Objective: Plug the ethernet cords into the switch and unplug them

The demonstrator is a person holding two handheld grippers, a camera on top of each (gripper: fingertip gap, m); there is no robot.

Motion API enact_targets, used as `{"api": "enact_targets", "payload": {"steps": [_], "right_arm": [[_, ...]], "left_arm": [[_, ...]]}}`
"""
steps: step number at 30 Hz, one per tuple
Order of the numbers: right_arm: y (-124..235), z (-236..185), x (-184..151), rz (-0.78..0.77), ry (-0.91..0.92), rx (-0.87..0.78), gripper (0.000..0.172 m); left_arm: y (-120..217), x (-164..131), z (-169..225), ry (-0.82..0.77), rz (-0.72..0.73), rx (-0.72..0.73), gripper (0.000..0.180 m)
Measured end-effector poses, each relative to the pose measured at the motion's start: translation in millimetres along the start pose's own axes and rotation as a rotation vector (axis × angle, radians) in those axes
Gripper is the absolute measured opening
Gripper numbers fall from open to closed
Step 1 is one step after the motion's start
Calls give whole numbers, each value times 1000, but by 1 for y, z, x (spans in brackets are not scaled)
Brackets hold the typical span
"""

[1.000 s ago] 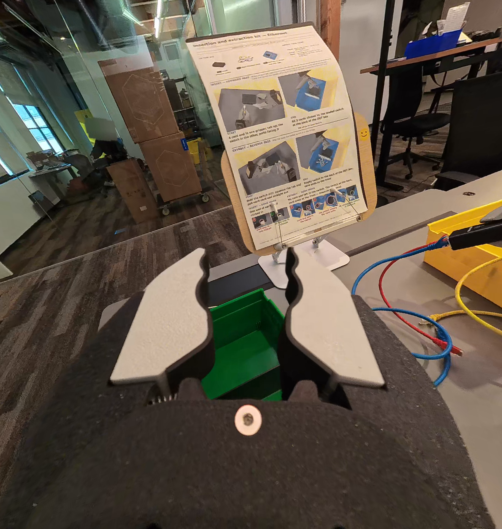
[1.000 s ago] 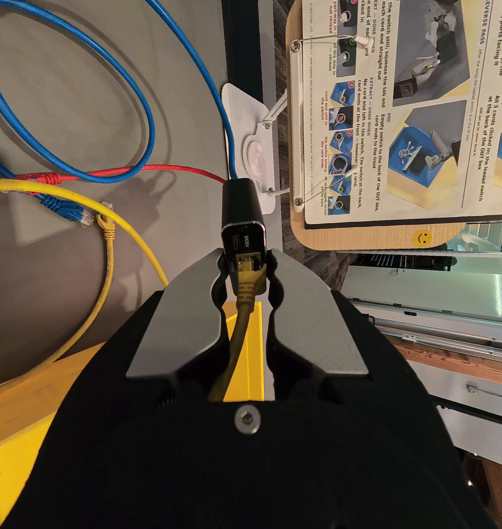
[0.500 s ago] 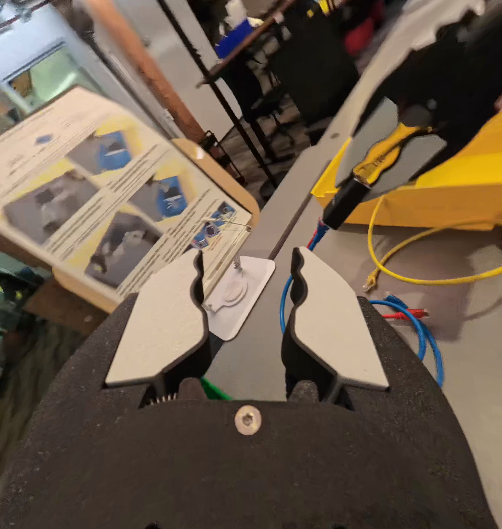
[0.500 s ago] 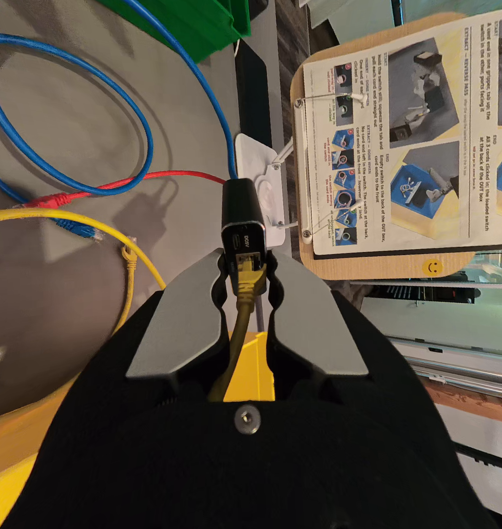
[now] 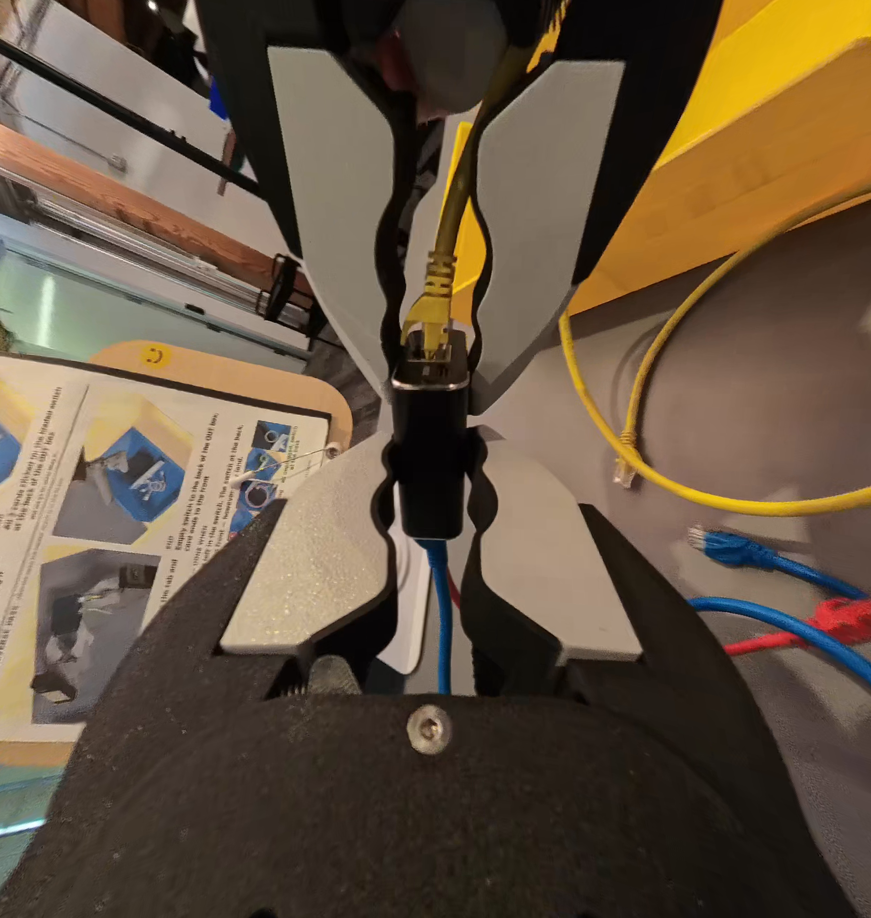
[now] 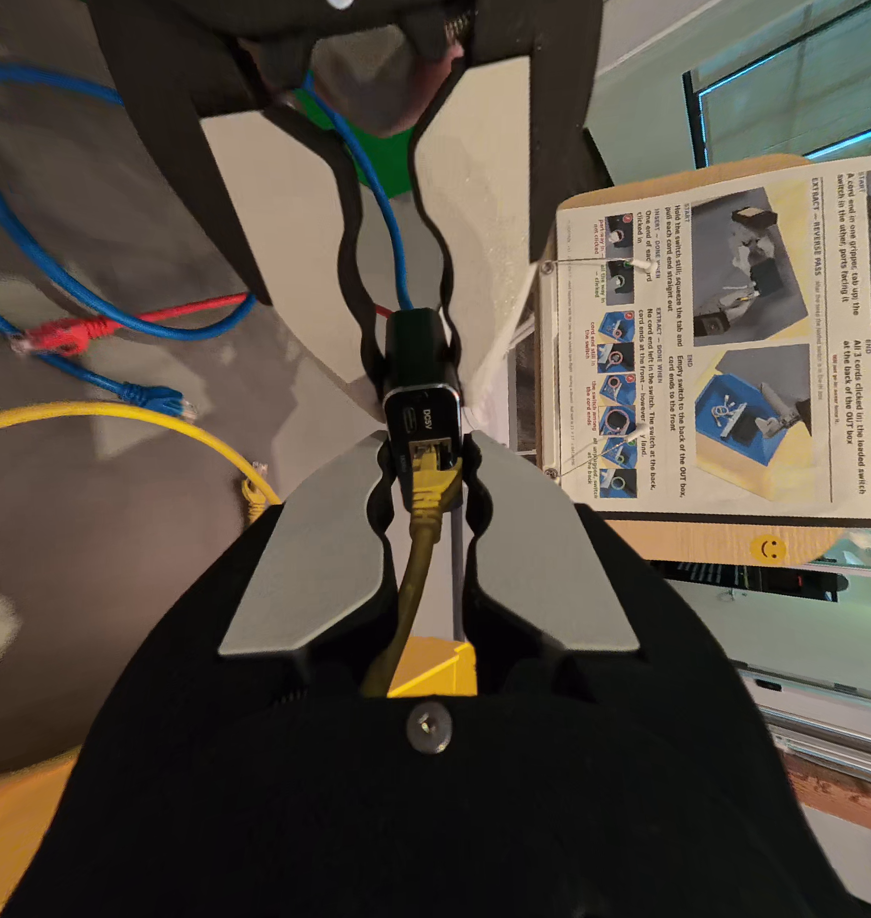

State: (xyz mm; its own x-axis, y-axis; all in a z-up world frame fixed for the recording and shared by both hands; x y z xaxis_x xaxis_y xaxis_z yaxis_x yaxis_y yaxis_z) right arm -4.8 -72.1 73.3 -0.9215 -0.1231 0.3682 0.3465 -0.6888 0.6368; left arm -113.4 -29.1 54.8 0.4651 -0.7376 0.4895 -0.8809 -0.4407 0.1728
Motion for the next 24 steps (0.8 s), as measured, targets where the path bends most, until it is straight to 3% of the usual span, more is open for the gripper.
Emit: {"api": "enact_targets", "payload": {"steps": [11,20,24], "right_arm": [[24,3,2,65,70,-135,32],[41,-4,11,146,147,-174,14],[41,-5,13,151,176,-195,13]], "left_arm": [[7,-3,-11,62,64,16,24],[16,0,-16,11,60,46,24],[20,1,-18,6,66,44,24]]}}
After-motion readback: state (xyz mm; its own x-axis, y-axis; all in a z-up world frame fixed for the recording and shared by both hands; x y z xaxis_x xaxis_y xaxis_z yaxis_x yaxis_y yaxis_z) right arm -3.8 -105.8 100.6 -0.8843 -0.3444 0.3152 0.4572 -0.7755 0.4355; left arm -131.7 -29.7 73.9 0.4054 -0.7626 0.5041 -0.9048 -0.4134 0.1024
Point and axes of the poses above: each gripper's, where its closed fingertips meet, y back along the fingers, x out of its top, z = x × y across the jaws, the point moved 9 cm from there along y, back along the fingers, and after that the axes turned 11 degrees about x, right-handed, at the moved point
